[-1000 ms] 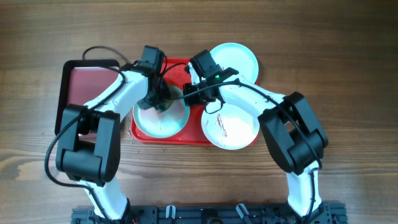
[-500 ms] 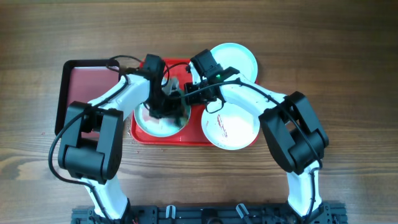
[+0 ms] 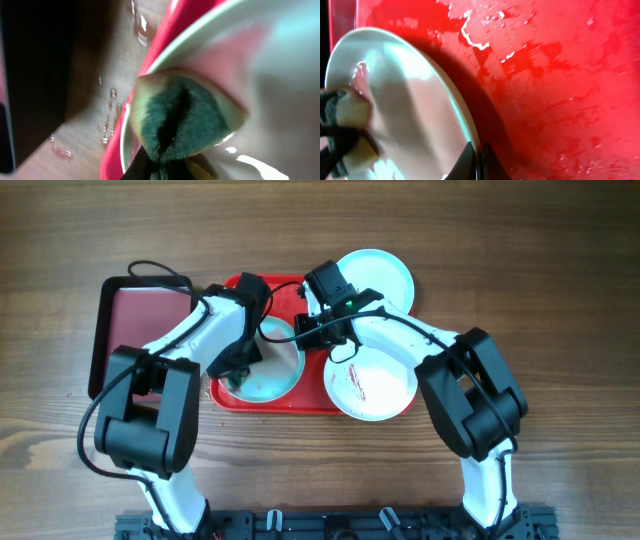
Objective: Clean dirty plates on tray and stack at the side
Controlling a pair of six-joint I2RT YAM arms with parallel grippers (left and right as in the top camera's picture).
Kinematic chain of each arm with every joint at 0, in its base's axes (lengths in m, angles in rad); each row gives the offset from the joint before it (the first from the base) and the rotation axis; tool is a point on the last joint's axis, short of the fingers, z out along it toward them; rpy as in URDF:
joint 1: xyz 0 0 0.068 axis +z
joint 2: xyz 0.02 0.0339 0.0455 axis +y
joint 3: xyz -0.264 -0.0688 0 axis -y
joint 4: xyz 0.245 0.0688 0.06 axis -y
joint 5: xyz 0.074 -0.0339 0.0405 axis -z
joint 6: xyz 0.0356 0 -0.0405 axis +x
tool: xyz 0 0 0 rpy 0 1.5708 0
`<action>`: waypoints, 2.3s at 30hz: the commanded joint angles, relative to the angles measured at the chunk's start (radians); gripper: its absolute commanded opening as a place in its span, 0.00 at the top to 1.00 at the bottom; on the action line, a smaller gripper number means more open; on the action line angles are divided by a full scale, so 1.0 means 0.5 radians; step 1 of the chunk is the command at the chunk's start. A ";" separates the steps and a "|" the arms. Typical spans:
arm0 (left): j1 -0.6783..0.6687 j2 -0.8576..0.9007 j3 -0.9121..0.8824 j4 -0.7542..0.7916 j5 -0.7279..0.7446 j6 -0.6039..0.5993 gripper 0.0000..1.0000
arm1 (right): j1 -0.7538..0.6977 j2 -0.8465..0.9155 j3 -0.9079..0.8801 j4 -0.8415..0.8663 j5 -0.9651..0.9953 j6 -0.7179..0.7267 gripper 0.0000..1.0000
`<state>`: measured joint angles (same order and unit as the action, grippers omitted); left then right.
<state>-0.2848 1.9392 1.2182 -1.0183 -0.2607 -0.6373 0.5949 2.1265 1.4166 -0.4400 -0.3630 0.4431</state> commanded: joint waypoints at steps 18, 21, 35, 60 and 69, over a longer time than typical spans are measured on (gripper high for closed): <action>0.496 0.050 0.800 0.153 1.154 0.676 0.96 | -0.002 0.022 0.027 -0.063 0.033 0.003 0.96; 0.580 0.025 0.862 0.061 1.155 0.677 0.96 | 0.001 -0.135 0.028 -0.211 0.179 -0.023 0.96; 0.461 0.027 0.861 -0.067 1.111 0.676 0.96 | 0.605 -0.801 0.028 -0.539 2.456 -0.101 0.96; 0.501 0.027 0.861 0.023 0.883 0.405 0.96 | 0.918 -0.801 -0.005 -0.014 3.394 -0.960 0.96; 0.500 0.027 0.861 0.014 0.883 0.406 0.96 | 0.372 -0.527 -0.042 -0.249 1.101 0.126 0.96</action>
<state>-0.0372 1.9728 1.6363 -1.0111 0.1890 -0.4244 0.8139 1.7790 1.4036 -0.5896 0.4858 0.3748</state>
